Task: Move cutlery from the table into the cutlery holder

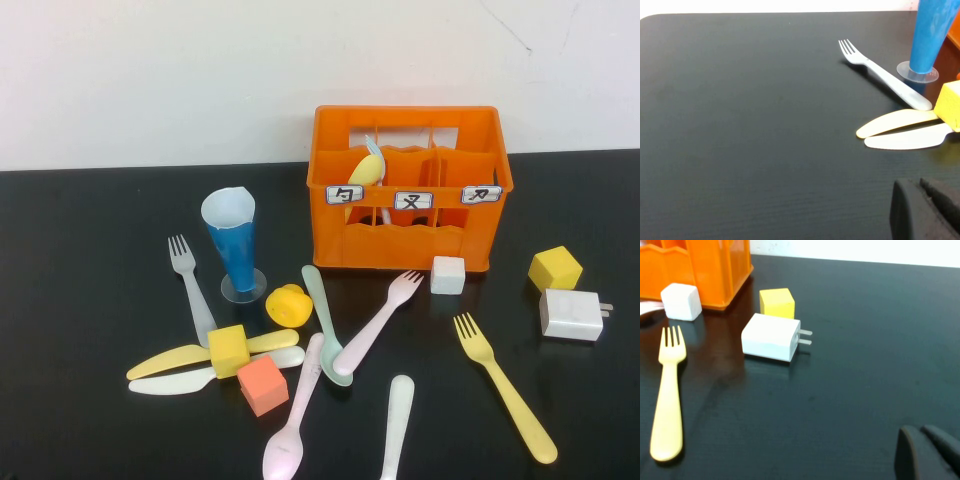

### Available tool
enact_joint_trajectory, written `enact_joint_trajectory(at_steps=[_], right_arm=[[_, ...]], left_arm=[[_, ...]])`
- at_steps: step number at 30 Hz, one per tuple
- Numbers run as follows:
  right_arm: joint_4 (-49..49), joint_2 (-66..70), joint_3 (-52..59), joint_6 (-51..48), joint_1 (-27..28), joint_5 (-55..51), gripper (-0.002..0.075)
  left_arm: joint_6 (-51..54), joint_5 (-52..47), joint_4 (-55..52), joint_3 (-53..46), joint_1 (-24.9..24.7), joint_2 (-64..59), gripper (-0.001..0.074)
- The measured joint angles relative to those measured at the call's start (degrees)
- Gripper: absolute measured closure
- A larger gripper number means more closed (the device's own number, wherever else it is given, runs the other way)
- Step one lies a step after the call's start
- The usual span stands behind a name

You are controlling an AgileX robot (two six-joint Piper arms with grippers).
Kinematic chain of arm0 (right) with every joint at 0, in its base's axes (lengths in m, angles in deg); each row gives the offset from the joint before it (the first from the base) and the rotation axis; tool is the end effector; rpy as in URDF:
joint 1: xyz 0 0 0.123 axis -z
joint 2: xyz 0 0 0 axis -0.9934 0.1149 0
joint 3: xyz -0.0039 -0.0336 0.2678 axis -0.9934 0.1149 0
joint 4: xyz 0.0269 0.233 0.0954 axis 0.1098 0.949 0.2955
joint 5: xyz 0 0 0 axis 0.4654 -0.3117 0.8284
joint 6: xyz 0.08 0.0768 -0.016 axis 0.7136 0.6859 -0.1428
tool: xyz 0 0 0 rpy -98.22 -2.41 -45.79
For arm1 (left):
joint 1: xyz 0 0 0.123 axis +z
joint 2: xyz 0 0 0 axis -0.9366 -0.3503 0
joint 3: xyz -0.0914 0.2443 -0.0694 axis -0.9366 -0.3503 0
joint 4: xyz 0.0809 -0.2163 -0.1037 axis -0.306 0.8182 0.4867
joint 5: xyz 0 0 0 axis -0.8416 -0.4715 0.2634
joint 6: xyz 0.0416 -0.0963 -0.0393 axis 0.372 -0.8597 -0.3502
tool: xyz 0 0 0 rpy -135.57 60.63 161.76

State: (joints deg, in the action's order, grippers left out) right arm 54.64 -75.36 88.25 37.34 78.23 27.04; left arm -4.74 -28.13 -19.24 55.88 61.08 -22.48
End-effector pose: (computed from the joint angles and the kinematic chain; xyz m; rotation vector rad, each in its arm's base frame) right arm 0.0903 0.0046 0.1693 -0.1155 1.8321 -0.0081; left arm 0.0898 -0.0122 0.1704 -0.0052 1.8341 -0.1966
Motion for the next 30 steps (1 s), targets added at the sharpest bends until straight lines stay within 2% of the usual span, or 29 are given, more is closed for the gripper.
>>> enact_joint_trajectory(at_steps=[27, 30], right_arm=[[0.0, 0.0, 0.0, 0.0, 0.0, 0.0, 0.0729], [0.0, 0.0, 0.0, 0.0, 0.0, 0.0, 0.0729]], left_arm=[[-0.1, 0.0, 0.0, 0.0, 0.0, 0.0, 0.0736], [-2.2, 1.4, 5.1, 0.0, 0.0, 0.0, 0.0736]])
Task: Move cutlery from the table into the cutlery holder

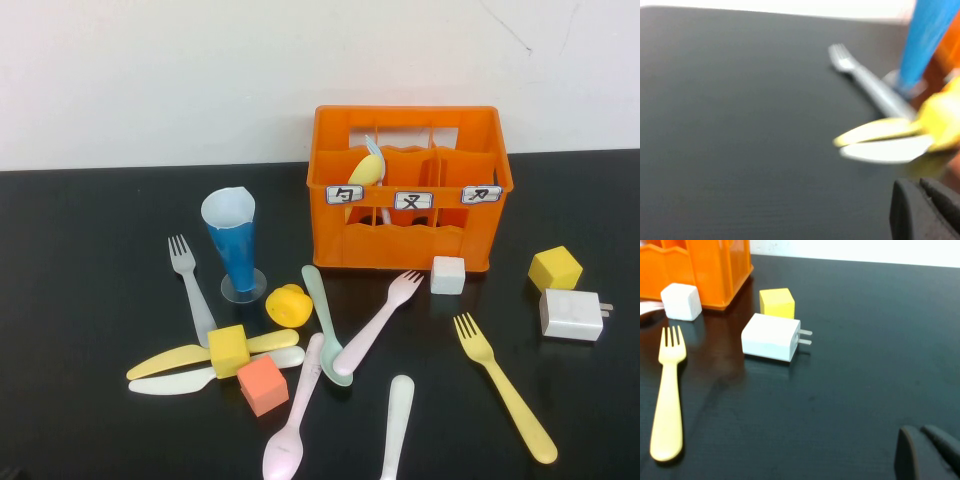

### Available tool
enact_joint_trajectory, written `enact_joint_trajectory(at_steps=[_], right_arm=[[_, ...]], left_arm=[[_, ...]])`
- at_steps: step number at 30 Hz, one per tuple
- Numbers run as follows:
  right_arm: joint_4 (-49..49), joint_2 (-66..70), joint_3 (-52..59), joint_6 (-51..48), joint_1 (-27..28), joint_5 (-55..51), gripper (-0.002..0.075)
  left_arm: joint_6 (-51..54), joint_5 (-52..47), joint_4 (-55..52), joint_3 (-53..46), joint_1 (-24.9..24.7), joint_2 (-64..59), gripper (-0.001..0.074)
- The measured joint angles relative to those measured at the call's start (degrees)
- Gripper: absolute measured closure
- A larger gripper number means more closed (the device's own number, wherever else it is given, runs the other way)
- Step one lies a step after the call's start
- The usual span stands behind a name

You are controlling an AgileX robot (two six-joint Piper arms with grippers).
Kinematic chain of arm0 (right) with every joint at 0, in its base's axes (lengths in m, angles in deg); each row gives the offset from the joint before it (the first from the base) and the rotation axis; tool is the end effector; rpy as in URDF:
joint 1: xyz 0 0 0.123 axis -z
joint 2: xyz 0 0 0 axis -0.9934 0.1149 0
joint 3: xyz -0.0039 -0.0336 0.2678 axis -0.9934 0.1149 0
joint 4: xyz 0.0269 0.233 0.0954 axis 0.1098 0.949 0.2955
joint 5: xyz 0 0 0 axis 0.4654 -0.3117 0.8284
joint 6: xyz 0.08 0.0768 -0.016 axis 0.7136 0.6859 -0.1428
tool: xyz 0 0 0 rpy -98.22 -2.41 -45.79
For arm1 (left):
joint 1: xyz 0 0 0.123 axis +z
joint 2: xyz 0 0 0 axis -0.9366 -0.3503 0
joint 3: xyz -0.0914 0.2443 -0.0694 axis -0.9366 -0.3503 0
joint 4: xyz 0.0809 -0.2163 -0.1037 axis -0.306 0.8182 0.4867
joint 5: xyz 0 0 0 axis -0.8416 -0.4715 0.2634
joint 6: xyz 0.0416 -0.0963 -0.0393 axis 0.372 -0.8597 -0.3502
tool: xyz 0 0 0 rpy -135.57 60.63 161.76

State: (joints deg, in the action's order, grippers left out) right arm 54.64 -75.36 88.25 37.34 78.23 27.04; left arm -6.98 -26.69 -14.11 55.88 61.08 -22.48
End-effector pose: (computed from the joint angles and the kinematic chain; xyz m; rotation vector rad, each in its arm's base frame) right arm 0.0903 0.0046 0.1693 -0.1155 1.8321 -0.0081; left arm 0.0900 -0.0154 0.1732 -0.0980 1.8125 -0.3124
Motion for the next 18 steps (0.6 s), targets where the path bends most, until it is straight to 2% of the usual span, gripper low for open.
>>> enact_joint_trajectory(at_steps=[5, 8, 14, 18], right_arm=[[0.0, 0.0, 0.0, 0.0, 0.0, 0.0, 0.0729], [0.0, 0.0, 0.0, 0.0, 0.0, 0.0, 0.0729], [0.0, 0.0, 0.0, 0.0, 0.0, 0.0, 0.0729], [0.0, 0.0, 0.0, 0.0, 0.0, 0.0, 0.0729]], left_arm=[[-12.0, 11.8, 26.4, -0.3, 0.0, 0.0, 0.0736], [-13.0, 17.7, 37.2, -0.3, 0.0, 0.0, 0.0736], [-10.7, 22.1, 40.8, -0.3, 0.0, 0.0, 0.0736], [-7.0, 18.4, 35.7, 0.7, 0.0, 0.0, 0.0736]])
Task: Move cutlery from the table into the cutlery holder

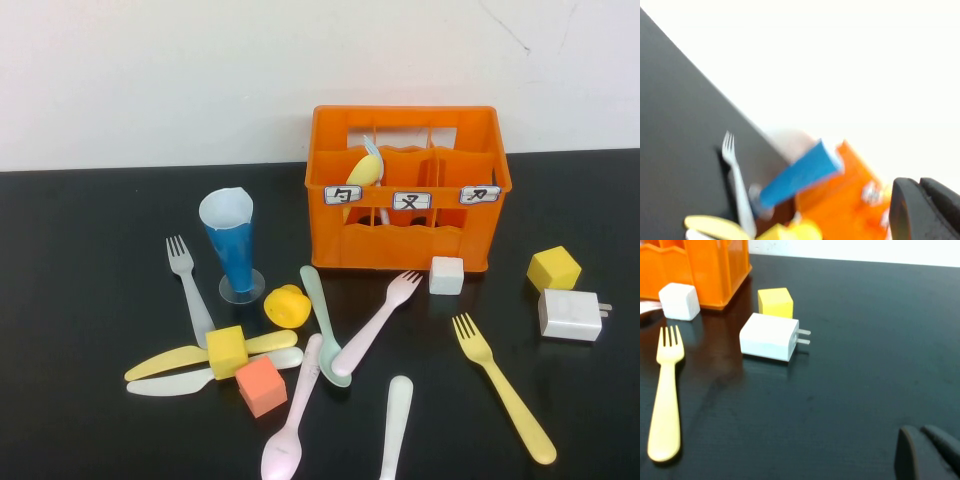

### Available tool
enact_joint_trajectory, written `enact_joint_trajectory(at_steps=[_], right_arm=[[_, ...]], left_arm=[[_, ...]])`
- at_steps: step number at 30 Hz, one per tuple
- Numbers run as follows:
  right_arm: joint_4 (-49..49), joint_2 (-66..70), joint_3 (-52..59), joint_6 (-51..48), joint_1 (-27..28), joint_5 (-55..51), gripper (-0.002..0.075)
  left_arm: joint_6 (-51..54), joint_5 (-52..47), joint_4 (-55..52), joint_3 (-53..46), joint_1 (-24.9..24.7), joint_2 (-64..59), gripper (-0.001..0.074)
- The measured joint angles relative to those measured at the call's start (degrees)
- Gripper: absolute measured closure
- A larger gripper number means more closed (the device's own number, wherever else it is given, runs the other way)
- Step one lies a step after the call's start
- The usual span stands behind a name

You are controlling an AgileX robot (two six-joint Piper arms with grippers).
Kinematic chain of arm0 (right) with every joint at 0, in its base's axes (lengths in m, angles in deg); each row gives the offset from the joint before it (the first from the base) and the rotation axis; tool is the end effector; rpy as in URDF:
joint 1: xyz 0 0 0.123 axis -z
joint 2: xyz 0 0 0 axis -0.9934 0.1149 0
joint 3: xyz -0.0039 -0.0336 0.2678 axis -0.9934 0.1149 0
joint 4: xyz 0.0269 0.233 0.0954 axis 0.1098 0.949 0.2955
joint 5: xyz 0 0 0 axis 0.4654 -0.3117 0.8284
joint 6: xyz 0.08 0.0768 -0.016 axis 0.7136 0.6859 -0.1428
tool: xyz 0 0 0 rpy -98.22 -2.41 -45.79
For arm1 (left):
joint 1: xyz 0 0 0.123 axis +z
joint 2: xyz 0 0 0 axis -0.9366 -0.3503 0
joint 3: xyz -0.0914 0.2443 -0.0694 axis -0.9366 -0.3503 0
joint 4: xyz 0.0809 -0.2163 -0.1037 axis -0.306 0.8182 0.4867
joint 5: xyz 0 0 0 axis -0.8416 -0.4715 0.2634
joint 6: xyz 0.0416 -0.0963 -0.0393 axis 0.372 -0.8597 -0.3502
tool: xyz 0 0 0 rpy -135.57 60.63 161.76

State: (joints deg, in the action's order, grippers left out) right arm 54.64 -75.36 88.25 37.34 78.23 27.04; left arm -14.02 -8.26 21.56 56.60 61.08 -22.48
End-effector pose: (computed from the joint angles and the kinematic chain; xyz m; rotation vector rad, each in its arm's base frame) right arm 0.0903 0.0046 0.1693 -0.1155 1.8321 -0.0081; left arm 0.0924 -0.0128 0.2131 -0.6578 1.3977 -0.9310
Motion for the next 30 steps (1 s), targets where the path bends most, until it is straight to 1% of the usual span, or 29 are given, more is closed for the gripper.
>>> enact_joint_trajectory(at_steps=[3, 8, 13, 16, 19, 21, 23, 26, 30], right_arm=[[0.0, 0.0, 0.0, 0.0, 0.0, 0.0, 0.0729], [0.0, 0.0, 0.0, 0.0, 0.0, 0.0, 0.0729], [0.0, 0.0, 0.0, 0.0, 0.0, 0.0, 0.0729], [0.0, 0.0, 0.0, 0.0, 0.0, 0.0, 0.0729], [0.0, 0.0, 0.0, 0.0, 0.0, 0.0, 0.0729], [0.0, 0.0, 0.0, 0.0, 0.0, 0.0, 0.0729], [0.0, 0.0, 0.0, 0.0, 0.0, 0.0, 0.0729], [0.0, 0.0, 0.0, 0.0, 0.0, 0.0, 0.0729], [0.0, 0.0, 0.0, 0.0, 0.0, 0.0, 0.0729]], left_arm=[[5.0, -9.9, -6.6, 6.7, -0.1, -1.6, 0.0736], [16.3, -29.8, -14.4, 21.4, -0.1, -13.3, 0.0736], [37.6, -47.4, -16.4, 36.0, -0.1, -29.6, 0.0736], [44.9, -54.1, -16.9, 41.7, -0.1, -38.7, 0.0736], [49.7, -57.2, -17.0, 45.9, -0.1, -47.2, 0.0736], [51.4, -58.0, -16.9, 47.9, -1.0, -52.4, 0.0736], [52.0, -58.1, -16.9, 49.9, -3.0, -56.4, 0.0736], [51.5, -57.6, -18.8, 52.6, -8.5, -61.7, 0.0736], [45.5, -56.3, -25.6, 56.0, -18.6, -67.7, 0.0736]])
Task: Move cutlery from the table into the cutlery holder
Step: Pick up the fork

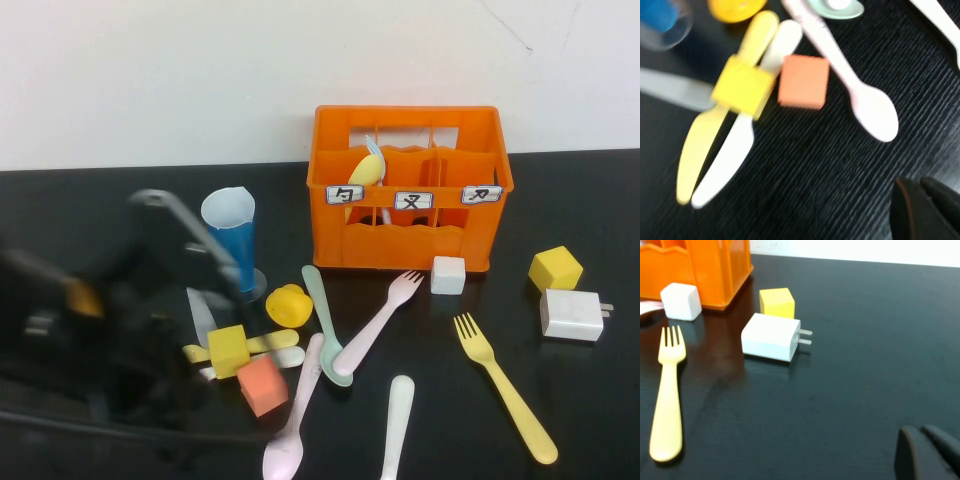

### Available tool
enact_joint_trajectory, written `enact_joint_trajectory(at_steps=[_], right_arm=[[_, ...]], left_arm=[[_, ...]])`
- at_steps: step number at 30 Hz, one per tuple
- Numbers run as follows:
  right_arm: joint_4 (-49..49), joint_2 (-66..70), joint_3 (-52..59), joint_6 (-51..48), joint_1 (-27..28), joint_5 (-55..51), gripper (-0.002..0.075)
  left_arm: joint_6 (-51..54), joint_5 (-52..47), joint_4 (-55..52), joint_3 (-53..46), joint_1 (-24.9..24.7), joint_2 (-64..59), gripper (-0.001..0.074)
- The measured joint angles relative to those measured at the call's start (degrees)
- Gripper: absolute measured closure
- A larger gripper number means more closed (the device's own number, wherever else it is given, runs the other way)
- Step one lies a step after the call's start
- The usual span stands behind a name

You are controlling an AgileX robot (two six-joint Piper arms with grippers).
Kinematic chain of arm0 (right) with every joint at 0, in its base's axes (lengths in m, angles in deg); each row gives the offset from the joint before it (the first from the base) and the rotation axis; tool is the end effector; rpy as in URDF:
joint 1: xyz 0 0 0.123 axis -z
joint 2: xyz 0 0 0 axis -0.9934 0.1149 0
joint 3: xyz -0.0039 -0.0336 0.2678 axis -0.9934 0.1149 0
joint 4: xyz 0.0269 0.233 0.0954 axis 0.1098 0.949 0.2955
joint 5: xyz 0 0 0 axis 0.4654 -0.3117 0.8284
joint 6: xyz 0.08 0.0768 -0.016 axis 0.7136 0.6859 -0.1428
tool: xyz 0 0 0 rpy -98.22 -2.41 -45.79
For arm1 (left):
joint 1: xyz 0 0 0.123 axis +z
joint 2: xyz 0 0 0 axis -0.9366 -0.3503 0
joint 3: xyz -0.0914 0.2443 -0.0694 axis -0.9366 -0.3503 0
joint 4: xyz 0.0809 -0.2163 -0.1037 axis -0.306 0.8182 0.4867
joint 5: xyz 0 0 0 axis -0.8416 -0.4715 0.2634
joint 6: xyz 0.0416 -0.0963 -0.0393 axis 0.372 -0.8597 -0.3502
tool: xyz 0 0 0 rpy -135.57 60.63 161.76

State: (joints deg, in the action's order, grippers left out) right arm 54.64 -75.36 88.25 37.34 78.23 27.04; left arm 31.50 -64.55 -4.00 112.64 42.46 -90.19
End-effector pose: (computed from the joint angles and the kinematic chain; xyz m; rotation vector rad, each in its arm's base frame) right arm 0.0903 0.0046 0.1693 -0.1155 1.8321 -0.0081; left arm 0.2012 -0.1270 0.2798 1.0845 2.4110 -0.3067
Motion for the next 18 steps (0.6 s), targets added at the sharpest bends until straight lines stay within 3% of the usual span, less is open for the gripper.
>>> enact_joint_trajectory(at_steps=[4, 9, 14, 18], right_arm=[[0.0, 0.0, 0.0, 0.0, 0.0, 0.0, 0.0729], [0.0, 0.0, 0.0, 0.0, 0.0, 0.0, 0.0729], [0.0, 0.0, 0.0, 0.0, 0.0, 0.0, 0.0729], [0.0, 0.0, 0.0, 0.0, 0.0, 0.0, 0.0729]], left_arm=[[-8.4, 0.7, -8.0, 3.5, -10.3, -6.2, 0.0736], [-17.6, 0.9, -11.3, 8.0, -18.0, -14.0, 0.0736], [-23.1, -0.6, -10.8, 13.2, -20.4, -23.2, 0.0720], [-24.2, -0.2, -8.4, 16.0, -20.3, -29.5, 0.0586]])
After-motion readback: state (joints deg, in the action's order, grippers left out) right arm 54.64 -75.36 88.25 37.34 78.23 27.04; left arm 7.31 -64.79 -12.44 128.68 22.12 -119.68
